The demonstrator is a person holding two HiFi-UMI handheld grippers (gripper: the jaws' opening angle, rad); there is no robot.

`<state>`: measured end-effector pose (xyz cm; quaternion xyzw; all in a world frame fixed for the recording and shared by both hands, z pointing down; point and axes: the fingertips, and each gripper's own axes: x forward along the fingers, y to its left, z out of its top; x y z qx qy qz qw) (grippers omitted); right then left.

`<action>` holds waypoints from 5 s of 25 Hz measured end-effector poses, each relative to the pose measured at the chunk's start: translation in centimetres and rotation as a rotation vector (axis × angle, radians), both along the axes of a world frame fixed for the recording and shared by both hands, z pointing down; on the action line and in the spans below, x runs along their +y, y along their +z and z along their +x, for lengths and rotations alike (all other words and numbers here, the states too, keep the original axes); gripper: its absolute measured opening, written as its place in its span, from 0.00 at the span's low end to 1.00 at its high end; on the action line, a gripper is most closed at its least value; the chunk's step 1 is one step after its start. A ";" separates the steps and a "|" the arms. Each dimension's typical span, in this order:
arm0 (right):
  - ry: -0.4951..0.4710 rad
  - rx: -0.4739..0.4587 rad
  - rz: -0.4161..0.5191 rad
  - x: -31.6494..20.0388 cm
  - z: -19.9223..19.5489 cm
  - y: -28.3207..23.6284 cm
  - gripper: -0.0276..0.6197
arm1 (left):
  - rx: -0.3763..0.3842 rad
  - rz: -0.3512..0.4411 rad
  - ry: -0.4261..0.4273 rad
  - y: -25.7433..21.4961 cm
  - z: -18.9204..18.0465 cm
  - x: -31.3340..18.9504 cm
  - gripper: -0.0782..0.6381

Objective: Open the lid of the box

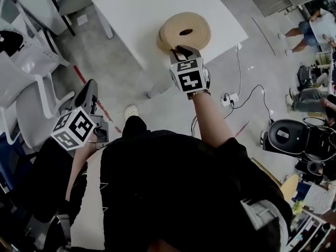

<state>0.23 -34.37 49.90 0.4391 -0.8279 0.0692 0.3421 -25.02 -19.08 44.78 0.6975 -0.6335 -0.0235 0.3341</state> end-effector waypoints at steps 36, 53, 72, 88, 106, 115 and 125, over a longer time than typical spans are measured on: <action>0.141 -0.098 -0.034 -2.4 -0.8 -2.3 0.15 | 0.023 0.107 0.265 -3.2 -1.4 -14.2 0.12; 0.245 -0.252 -0.022 -2.9 -0.1 -5.1 0.15 | 0.016 0.126 0.325 -4.0 -0.9 -15.7 0.12; 0.331 -0.439 0.064 -3.6 1.5 -9.0 0.15 | 0.019 0.123 0.297 -3.9 -1.2 -15.3 0.12; 0.396 -0.638 0.090 -4.0 3.3 -11.4 0.14 | 0.014 0.130 0.303 -4.0 -0.9 -15.9 0.12; 0.463 -0.816 0.127 -3.8 5.7 -13.2 0.14 | 0.017 0.134 0.312 -4.2 -0.4 -16.0 0.12; 0.482 -0.926 0.126 -3.9 7.0 -14.0 0.14 | 0.013 0.128 0.308 -4.0 -0.4 -16.2 0.12; 0.526 -1.057 0.119 -3.9 9.5 -14.2 0.14 | 0.004 0.154 0.293 -5.0 0.4 -16.9 0.12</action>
